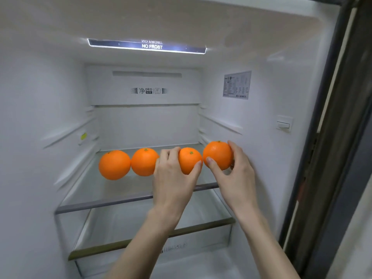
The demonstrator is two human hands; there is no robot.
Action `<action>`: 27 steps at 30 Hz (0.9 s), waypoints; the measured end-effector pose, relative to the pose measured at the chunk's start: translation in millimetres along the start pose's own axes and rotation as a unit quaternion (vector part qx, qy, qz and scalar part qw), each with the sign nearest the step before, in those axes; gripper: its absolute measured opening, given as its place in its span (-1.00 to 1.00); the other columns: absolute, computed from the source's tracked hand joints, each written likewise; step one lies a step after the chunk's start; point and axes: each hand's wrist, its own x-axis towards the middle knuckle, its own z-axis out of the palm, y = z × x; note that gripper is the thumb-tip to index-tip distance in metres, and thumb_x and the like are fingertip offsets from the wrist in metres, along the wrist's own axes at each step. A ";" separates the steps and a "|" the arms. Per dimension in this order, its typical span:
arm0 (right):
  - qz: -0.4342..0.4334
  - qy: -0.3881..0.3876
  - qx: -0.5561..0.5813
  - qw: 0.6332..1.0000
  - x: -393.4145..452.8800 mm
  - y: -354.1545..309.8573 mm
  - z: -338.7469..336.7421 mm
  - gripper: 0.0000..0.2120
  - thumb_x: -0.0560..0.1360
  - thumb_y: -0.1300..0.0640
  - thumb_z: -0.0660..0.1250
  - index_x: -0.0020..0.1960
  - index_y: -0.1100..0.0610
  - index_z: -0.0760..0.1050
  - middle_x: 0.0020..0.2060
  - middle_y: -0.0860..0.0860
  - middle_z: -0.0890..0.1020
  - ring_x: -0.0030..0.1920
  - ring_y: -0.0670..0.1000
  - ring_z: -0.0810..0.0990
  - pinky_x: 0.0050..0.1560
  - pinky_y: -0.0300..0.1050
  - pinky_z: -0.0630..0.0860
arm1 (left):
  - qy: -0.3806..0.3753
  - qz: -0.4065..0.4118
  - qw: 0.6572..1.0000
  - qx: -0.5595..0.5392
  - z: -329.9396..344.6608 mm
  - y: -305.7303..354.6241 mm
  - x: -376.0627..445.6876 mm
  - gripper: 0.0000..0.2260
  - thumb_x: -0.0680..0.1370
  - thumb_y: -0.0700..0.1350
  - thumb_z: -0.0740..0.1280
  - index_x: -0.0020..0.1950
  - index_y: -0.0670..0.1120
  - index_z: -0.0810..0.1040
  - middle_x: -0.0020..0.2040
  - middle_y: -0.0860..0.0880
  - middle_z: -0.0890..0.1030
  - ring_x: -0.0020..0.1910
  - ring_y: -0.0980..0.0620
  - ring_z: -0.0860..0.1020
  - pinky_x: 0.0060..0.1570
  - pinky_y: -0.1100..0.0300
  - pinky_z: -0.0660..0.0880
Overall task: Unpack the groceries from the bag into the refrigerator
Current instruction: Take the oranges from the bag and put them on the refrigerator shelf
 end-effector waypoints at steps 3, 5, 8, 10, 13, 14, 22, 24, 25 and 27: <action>-0.007 -0.018 -0.030 0.999 6.9 2.3 6.8 -0.33 0.51 -0.17 0.48 0.54 -0.06 0.32 0.37 -0.05 0.51 0.32 -0.02 0.51 0.17 -0.19 0.42 | 0.010 0.006 0.998 0.059 0.6 -1.4 0.5 -0.48 0.51 0.21 0.46 0.35 -0.04 0.52 0.11 -0.01 0.58 0.04 -0.02 0.57 -0.11 0.15 0.46; -0.009 -0.023 -0.051 0.998 8.8 4.1 10.6 -0.33 0.51 -0.15 0.49 0.53 -0.05 0.33 0.38 -0.03 0.47 0.32 -0.02 0.49 0.12 -0.24 0.35 | 0.019 -0.007 0.995 0.097 -0.5 -0.6 -1.1 -0.45 0.53 0.25 0.42 0.39 -0.04 0.49 0.08 -0.01 0.60 0.00 -0.01 0.58 -0.20 0.16 0.39; -0.003 -0.038 -0.081 0.996 7.9 6.8 15.0 -0.33 0.53 -0.16 0.47 0.54 -0.05 0.30 0.40 -0.01 0.41 0.30 0.00 0.50 0.08 -0.25 0.33 | 0.029 -0.017 0.991 0.130 -0.5 -0.5 -0.5 -0.50 0.55 0.27 0.37 0.33 -0.04 0.50 -0.03 -0.02 0.60 -0.12 0.02 0.50 -0.26 0.12 0.38; -0.003 -0.056 -0.101 0.993 6.2 10.7 18.2 -0.33 0.54 -0.19 0.43 0.55 -0.06 0.27 0.42 -0.02 0.39 0.31 0.01 0.50 0.07 -0.22 0.35 | 0.028 -0.014 0.990 0.139 0.3 -2.1 1.1 -0.54 0.56 0.27 0.35 0.27 -0.03 0.51 -0.07 -0.01 0.58 -0.14 0.02 0.49 -0.26 0.09 0.43; -0.001 -0.054 -0.104 0.993 6.6 16.2 21.1 -0.32 0.54 -0.22 0.41 0.56 -0.07 0.24 0.42 -0.02 0.39 0.31 0.02 0.51 0.07 -0.19 0.39 | 0.018 -0.013 0.992 0.125 1.3 -5.2 0.3 -0.56 0.55 0.28 0.35 0.24 -0.01 0.50 -0.07 0.02 0.55 -0.12 0.01 0.51 -0.24 0.09 0.47; 0.001 -0.053 -0.097 0.994 6.9 17.0 21.7 -0.31 0.54 -0.22 0.42 0.56 -0.07 0.24 0.42 -0.02 0.38 0.31 0.02 0.51 0.07 -0.18 0.41 | 0.015 -0.011 0.993 0.117 1.7 -6.9 -0.6 -0.56 0.54 0.28 0.38 0.24 0.00 0.49 -0.05 0.02 0.55 -0.11 0.01 0.52 -0.24 0.08 0.48; -0.008 -0.049 -0.056 0.997 3.8 21.0 25.3 -0.30 0.52 -0.18 0.46 0.55 -0.08 0.24 0.40 -0.03 0.41 0.21 -0.10 0.45 0.05 -0.26 0.41 | 0.007 0.003 0.997 0.077 4.2 -17.6 -3.2 -0.48 0.50 0.20 0.47 0.35 -0.02 0.45 0.12 0.02 0.52 0.02 0.03 0.51 -0.20 0.14 0.47; -0.006 -0.052 -0.039 0.998 3.5 22.6 25.4 -0.31 0.49 -0.14 0.51 0.51 -0.07 0.28 0.38 -0.07 0.43 0.20 -0.13 0.42 -0.02 -0.42 0.33 | 0.008 0.011 0.996 0.084 4.0 -18.1 -4.2 -0.49 0.49 0.17 0.48 0.34 -0.02 0.46 0.11 0.02 0.52 0.01 0.04 0.49 -0.19 0.17 0.43; -0.007 -0.052 -0.033 0.998 3.7 23.4 25.5 -0.32 0.47 -0.13 0.53 0.48 -0.07 0.30 0.36 -0.08 0.45 0.21 -0.12 0.43 -0.05 -0.45 0.32 | 0.009 0.013 0.996 0.088 3.9 -18.5 -4.4 -0.49 0.49 0.16 0.48 0.34 -0.02 0.46 0.10 0.02 0.52 0.00 0.04 0.49 -0.18 0.17 0.42; -0.010 -0.050 -0.025 0.998 5.2 25.3 26.3 -0.33 0.44 -0.11 0.56 0.43 -0.09 0.31 0.33 -0.10 0.46 0.23 -0.07 0.47 -0.06 -0.44 0.34 | 0.008 0.014 0.995 0.097 4.0 -19.4 -4.9 -0.50 0.50 0.16 0.48 0.34 -0.02 0.46 0.11 0.01 0.53 0.01 0.04 0.50 -0.17 0.17 0.42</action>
